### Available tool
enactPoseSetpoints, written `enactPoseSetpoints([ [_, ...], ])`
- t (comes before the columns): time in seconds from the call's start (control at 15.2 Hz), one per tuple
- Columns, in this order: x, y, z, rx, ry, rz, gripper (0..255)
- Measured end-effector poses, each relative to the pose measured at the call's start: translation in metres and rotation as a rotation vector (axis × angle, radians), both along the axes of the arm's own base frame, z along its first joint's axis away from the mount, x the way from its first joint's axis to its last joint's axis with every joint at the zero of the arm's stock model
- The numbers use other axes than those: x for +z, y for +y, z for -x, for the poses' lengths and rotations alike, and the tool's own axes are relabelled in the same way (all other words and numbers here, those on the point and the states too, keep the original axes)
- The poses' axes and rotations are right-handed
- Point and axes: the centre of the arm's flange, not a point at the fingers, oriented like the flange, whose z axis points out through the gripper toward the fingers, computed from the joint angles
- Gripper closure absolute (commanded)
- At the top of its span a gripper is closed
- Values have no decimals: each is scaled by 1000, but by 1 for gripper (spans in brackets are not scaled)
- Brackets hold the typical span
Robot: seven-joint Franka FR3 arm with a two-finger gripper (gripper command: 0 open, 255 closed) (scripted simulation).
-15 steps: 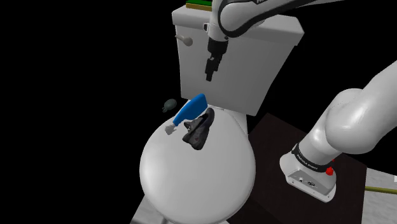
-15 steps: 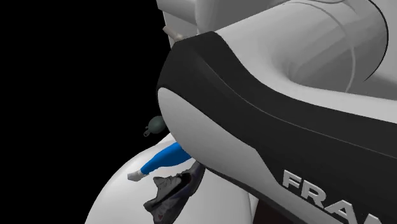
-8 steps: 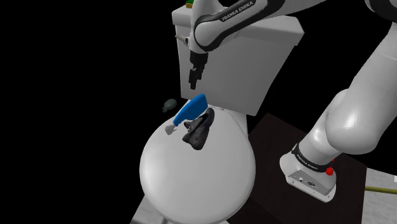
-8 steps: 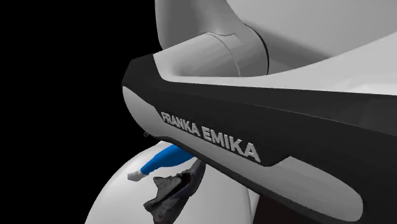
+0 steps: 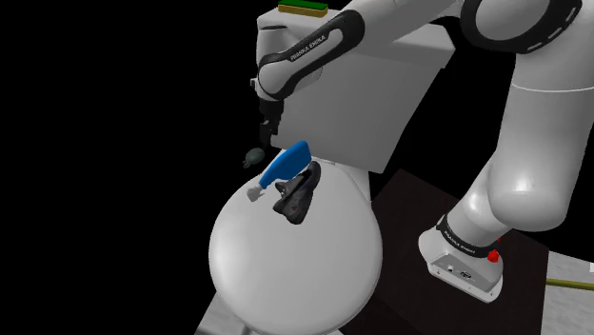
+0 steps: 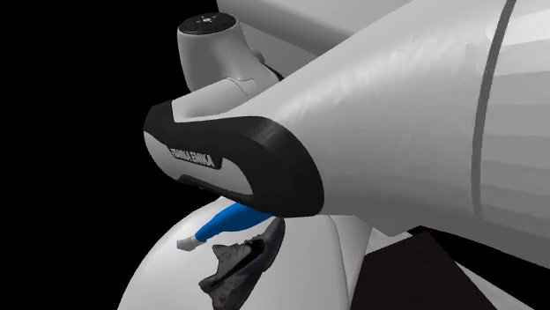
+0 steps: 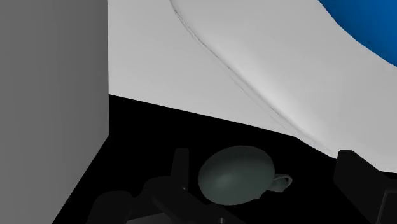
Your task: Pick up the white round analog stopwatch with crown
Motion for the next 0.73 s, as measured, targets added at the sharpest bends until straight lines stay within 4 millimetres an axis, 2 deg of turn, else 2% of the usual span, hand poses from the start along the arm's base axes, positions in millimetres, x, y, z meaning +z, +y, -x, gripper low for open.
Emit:
enactPoseSetpoints([
  [0.26,-33,19,-26,33,12,-12,0],
  [0.73,-69,20,-29,37,14,-14,0],
])
